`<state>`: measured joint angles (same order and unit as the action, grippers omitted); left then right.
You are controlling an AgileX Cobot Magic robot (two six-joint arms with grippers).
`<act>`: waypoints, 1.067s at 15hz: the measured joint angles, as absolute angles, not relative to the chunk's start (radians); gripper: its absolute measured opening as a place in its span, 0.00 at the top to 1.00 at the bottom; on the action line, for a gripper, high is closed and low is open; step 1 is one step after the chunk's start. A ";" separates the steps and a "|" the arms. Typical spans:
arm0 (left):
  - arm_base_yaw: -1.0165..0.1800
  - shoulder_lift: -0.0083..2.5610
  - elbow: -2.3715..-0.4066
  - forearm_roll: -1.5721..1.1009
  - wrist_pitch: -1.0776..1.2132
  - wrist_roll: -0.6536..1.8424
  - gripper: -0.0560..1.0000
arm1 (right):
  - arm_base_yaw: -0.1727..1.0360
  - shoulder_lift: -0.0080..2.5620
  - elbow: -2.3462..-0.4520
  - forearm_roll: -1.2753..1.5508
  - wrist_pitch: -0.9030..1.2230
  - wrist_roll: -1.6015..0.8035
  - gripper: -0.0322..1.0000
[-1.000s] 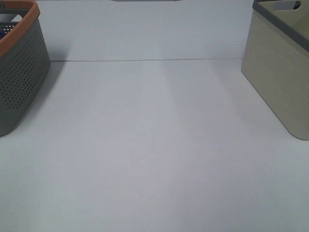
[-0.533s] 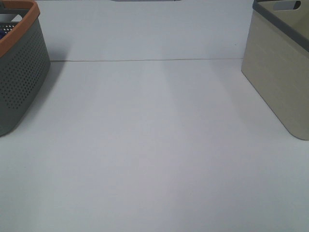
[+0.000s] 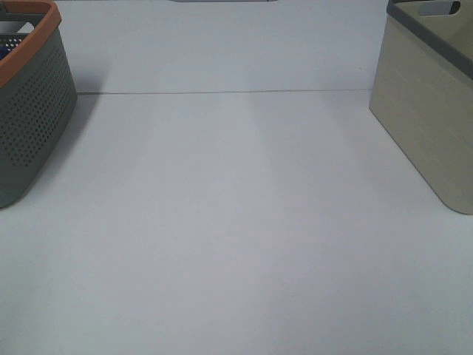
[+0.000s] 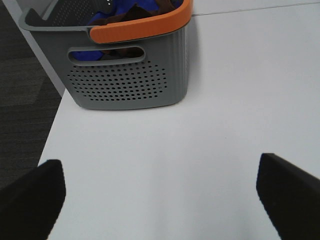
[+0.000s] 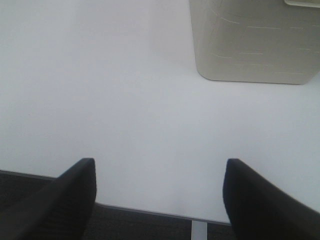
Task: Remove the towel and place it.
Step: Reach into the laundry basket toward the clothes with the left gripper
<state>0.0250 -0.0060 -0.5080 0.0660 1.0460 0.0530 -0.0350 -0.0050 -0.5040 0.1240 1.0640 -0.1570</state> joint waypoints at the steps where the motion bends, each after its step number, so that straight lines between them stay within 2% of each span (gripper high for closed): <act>1: 0.025 -0.006 -0.508 0.070 1.046 0.064 0.01 | -0.035 -0.005 -0.504 0.124 1.064 -0.157 0.36; 16: 0.025 -0.006 -0.508 0.074 1.044 0.075 0.01 | -0.035 -0.005 -0.504 0.124 1.064 -0.157 0.36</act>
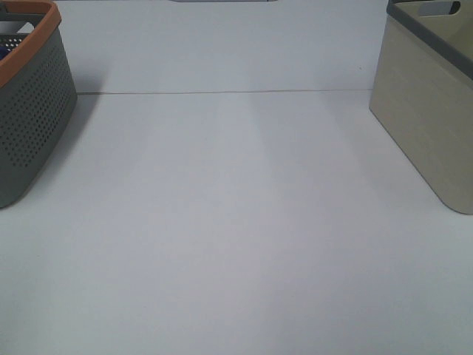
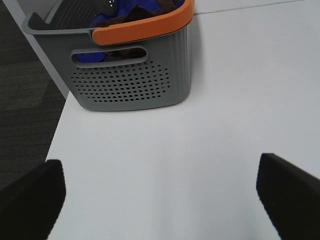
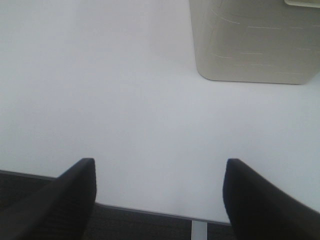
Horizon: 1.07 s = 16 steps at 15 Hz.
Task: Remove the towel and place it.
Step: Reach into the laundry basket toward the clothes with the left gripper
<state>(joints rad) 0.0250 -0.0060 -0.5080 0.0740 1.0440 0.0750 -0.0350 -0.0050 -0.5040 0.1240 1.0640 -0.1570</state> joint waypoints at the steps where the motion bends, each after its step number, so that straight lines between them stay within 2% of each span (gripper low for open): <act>1: 0.025 -0.006 -0.508 0.074 1.044 0.074 0.01 | -0.035 -0.005 -0.504 0.124 1.064 -0.157 0.36; 16: 0.025 -0.006 -0.508 0.061 1.045 0.072 0.01 | -0.035 -0.005 -0.504 0.124 1.064 -0.157 0.36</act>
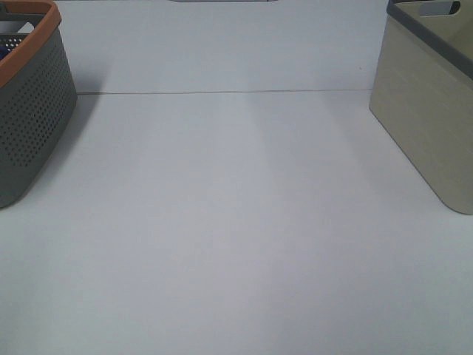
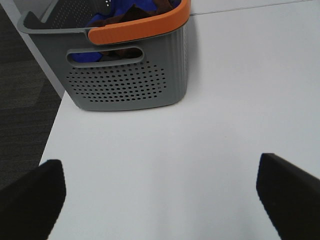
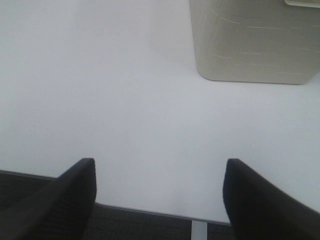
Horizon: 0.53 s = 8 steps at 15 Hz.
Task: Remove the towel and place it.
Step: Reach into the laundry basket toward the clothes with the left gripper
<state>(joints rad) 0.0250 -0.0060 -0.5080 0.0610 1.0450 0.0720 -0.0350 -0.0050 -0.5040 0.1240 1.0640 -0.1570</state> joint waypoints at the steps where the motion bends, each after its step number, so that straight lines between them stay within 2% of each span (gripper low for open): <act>1: 0.025 -0.006 -0.508 0.061 1.045 0.072 0.01 | -0.035 -0.005 -0.504 0.124 1.064 -0.157 0.36; 8: 0.025 -0.006 -0.505 0.061 1.045 0.071 0.01 | -0.035 -0.005 -0.504 0.124 1.064 -0.157 0.36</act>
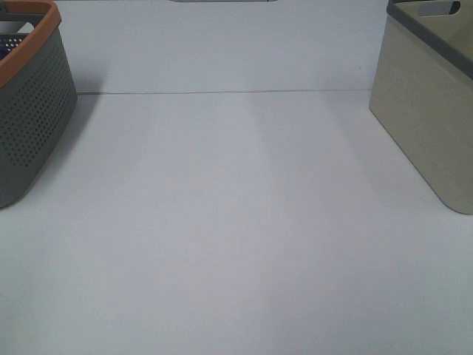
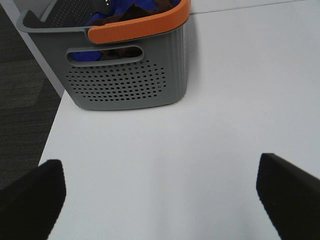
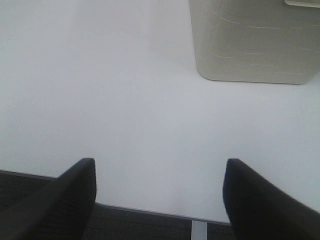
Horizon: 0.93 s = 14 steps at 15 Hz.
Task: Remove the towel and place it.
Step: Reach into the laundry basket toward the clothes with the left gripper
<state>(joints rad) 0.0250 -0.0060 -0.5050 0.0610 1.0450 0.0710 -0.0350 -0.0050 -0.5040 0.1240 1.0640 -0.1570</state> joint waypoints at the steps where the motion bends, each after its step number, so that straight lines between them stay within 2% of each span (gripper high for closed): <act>1: 0.025 -0.006 -0.505 0.061 1.045 0.090 0.01 | -0.035 -0.005 -0.504 0.124 1.064 -0.157 0.36; 3: 0.025 -0.006 -0.514 0.060 1.045 0.166 0.01 | -0.035 -0.005 -0.504 0.124 1.064 -0.157 0.36; 5: 0.025 0.065 -0.611 0.057 1.076 0.216 0.01 | -0.035 -0.005 -0.504 0.124 1.064 -0.157 0.36; 6: 0.025 0.148 -0.686 0.055 1.103 0.222 0.01 | -0.035 -0.005 -0.504 0.124 1.064 -0.157 0.36; 7: 0.025 0.345 -0.844 0.051 1.169 0.226 0.01 | -0.035 -0.005 -0.504 0.124 1.064 -0.157 0.36; 10: 0.025 0.659 -1.061 0.044 1.221 0.248 0.01 | -0.035 -0.005 -0.504 0.124 1.064 -0.157 0.36; 14: 0.025 1.063 -1.299 0.032 1.222 0.401 0.01 | -0.035 -0.005 -0.504 0.124 1.064 -0.157 0.36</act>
